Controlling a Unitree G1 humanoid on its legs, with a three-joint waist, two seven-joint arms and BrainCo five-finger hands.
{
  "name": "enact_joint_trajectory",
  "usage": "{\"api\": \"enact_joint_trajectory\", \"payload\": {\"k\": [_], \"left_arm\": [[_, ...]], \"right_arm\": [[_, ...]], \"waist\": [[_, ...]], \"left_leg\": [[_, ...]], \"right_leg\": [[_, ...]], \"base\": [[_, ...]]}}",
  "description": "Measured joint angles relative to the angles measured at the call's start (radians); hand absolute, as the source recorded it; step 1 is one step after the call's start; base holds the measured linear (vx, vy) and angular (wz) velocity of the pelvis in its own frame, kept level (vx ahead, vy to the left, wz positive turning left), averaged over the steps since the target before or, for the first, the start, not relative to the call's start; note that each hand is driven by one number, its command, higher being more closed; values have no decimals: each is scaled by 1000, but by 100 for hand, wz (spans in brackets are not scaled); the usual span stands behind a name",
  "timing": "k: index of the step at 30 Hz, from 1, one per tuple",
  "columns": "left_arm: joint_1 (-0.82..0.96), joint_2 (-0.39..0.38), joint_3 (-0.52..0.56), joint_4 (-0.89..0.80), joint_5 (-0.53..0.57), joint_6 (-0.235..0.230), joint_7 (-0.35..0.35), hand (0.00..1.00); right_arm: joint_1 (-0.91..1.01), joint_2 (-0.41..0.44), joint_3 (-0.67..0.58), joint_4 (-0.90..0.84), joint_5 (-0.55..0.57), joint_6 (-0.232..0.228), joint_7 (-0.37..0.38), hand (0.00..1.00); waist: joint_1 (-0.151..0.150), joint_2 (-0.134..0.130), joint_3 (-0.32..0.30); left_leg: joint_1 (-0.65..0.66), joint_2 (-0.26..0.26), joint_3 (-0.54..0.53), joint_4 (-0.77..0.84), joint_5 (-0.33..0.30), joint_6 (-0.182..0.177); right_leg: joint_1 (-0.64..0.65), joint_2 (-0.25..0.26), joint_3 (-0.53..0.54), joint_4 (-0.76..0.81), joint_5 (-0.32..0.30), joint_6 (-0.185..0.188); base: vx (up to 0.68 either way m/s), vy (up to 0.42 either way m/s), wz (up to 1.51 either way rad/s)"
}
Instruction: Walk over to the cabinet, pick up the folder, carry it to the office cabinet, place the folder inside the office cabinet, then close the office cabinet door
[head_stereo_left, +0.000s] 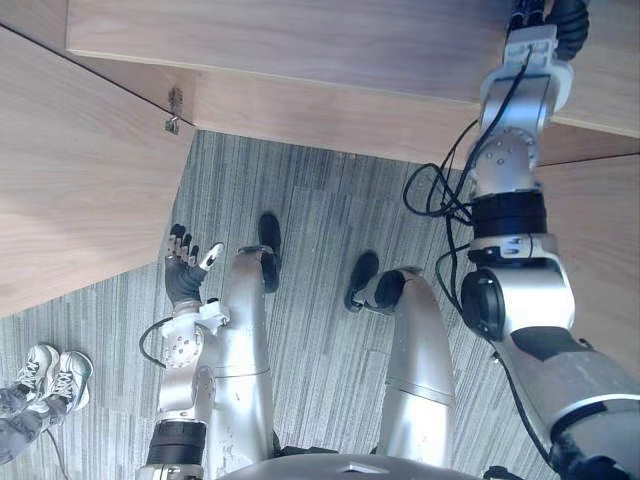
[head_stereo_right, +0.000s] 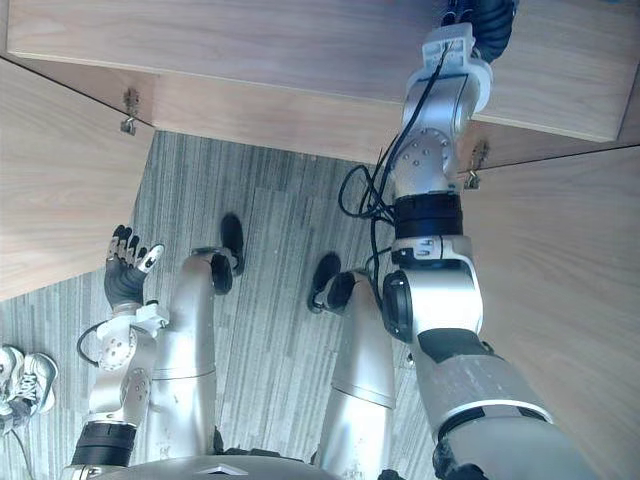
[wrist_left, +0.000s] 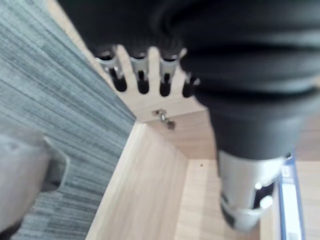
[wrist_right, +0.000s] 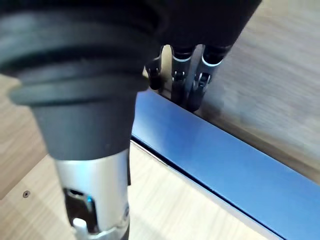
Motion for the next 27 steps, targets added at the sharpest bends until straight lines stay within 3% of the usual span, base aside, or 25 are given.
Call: {"api": "enact_joint_trajectory", "payload": {"k": [10,15,23,24,27], "left_arm": [[-43,4,17,0,1,21,1,0],[-68,13,27,5,2,35,1,0],[-76,51,56,6,2,36,0,0],[-78,55,56,7,2,36,-1,0],[-110,62,63,45,2,37,0,0]], "right_arm": [[154,4,23,-118,-17,23,45,0],[191,-49,93,-127,-40,60,66,0],[169,-169,200,-127,-86,122,104,0],[161,-196,217,-127,-152,137,111,100],[157,-220,219,-127,-256,161,126,100]], "waist": [[-24,0,0],[-45,0,0],[-51,-2,1],[-54,-2,1],[-55,-4,2]], "left_leg": [[46,13,22,-53,4,5],[61,13,25,-65,4,7],[62,27,35,-80,11,15],[62,28,36,-81,12,16],[63,28,36,-83,14,19]], "right_leg": [[35,18,14,-70,32,11],[53,20,15,-92,42,16],[53,35,22,-127,69,22],[53,35,22,-129,71,23],[53,35,22,-130,73,25]], "base": [[12,18,-6],[27,37,-2],[19,33,-8],[13,33,-3],[4,11,0]]}}
